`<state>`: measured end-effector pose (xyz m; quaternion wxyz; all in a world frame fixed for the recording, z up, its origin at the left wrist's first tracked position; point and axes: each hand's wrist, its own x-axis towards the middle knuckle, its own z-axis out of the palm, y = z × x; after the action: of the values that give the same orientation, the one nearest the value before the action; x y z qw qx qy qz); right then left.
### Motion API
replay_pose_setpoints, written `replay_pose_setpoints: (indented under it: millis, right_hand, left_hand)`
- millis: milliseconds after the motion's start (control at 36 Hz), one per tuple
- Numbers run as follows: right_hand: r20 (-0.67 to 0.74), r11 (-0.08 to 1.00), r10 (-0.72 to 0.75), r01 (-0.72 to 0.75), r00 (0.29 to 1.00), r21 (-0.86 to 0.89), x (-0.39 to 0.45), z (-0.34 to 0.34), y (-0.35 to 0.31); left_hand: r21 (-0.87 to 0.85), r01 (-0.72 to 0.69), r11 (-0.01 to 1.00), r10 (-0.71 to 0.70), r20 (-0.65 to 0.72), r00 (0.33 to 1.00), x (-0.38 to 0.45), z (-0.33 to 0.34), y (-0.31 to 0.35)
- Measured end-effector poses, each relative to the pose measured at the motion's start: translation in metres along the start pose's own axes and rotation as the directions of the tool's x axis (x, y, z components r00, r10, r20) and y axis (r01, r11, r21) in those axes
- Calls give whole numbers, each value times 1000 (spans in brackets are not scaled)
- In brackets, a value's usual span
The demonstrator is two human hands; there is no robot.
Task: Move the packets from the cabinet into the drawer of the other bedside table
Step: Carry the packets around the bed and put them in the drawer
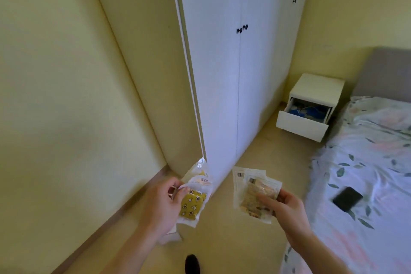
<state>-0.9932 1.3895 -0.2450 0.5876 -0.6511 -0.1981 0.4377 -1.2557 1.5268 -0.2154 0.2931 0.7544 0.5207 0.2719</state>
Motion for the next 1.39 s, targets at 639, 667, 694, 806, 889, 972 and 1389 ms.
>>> replay_pose_setpoints:
  millis: [639, 667, 694, 806, 889, 972, 1389]
  right_hand:
    - [-535, 981, 27, 81, 845, 177, 224, -64, -89]
    - [-550, 980, 28, 85, 835, 180, 234, -74, -91]
    - [-561, 979, 30, 89, 827, 183, 244, -85, -94]
    - [-595, 981, 31, 91, 803, 174, 293, -128, -107]
    - [-594, 981, 31, 89, 804, 173, 331, -161, -123]
    - [-588, 980, 39, 83, 808, 179, 368, -193, -143]
    - [-525, 986, 77, 13, 848, 164, 535, -304, -202]
  left_hand:
    - [-198, -286, 938, 345, 424, 838, 357, 190, 110]
    - [-207, -297, 932, 360, 432, 827, 367, 202, 119]
    - [-210, -306, 928, 369, 436, 821, 376, 215, 129]
    - [-220, -312, 924, 380, 450, 808, 415, 266, 164]
    - [-210, -307, 928, 371, 460, 807, 445, 303, 191]
    - [-188, -301, 935, 355, 459, 814, 475, 332, 214]
    - [-76, -222, 972, 233, 424, 875, 603, 433, 278]
